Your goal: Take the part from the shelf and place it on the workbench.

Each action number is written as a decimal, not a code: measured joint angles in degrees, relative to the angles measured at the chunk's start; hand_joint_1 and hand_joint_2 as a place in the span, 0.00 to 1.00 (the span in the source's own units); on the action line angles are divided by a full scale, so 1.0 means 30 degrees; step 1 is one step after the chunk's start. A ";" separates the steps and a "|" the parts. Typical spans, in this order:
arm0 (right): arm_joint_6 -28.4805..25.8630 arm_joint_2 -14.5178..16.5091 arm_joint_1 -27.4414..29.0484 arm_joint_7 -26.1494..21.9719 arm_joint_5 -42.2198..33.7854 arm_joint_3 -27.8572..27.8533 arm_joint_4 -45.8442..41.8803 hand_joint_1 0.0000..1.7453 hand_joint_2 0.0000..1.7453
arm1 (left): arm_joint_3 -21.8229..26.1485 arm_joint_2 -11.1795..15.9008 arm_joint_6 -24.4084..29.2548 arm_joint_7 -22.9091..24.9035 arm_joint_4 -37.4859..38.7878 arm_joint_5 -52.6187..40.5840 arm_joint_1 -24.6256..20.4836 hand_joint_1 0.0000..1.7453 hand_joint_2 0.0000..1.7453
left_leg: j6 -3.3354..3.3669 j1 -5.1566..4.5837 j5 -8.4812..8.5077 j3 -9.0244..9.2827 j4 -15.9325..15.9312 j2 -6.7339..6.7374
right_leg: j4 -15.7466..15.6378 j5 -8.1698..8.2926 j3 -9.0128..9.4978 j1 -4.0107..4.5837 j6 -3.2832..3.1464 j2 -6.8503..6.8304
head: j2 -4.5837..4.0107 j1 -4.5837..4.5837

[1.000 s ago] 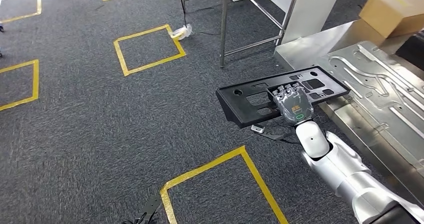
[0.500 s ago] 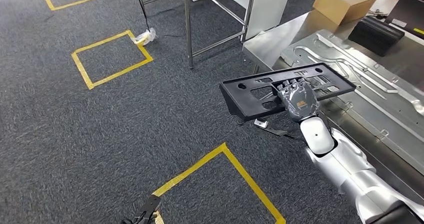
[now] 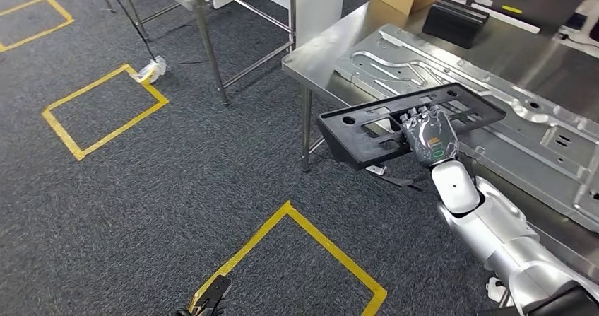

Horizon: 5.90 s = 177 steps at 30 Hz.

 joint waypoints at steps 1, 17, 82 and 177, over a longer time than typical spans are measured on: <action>0.0018 0.0002 0.0019 0.0011 0.0002 0.0000 -0.0002 1.00 1.00 | 0.0000 0.0000 0.0000 0.0005 0.0000 -0.0002 0.0068 0.00 1.00 | -0.0021 0.0004 -0.0553 -0.0709 0.1378 -0.0285 | 0.0015 -0.0017 0.0013 0.0009 -0.0071 0.0270 | 0.0000 -0.0007; 0.0288 -0.0424 0.0046 0.0124 0.0000 0.0007 -0.0022 1.00 1.00 | 0.0035 -0.0178 0.0053 0.0033 -0.0007 -0.0140 0.0108 0.00 1.00 | 0.0924 0.0121 0.2214 0.0501 -0.2664 -0.0480 | 0.3639 -0.1898 -0.1888 -0.0081 0.1097 0.0380 | 0.0000 0.0246; 0.0484 0.0133 -0.0002 0.1552 0.0124 0.0796 0.0803 1.00 1.00 | 0.1317 -0.0197 0.0408 0.1736 -0.0007 0.0000 0.0415 0.00 1.00 | 0.0615 0.0414 0.2084 0.1050 -0.2953 -0.0628 | 0.3572 -0.1167 -0.1664 -0.0642 0.1608 0.0098 | 0.0000 0.0208; 0.2109 -0.0226 -0.1145 -0.0072 0.0131 0.1298 0.1206 0.00 0.00 | 0.1668 0.0095 0.0411 0.1450 0.0066 -0.1838 0.0840 0.00 1.00 | 0.0901 -0.0489 0.1810 0.1381 -0.2969 -0.0775 | 0.0077 -0.0090 0.0210 0.0499 -0.0057 0.0178 | 0.0000 0.0000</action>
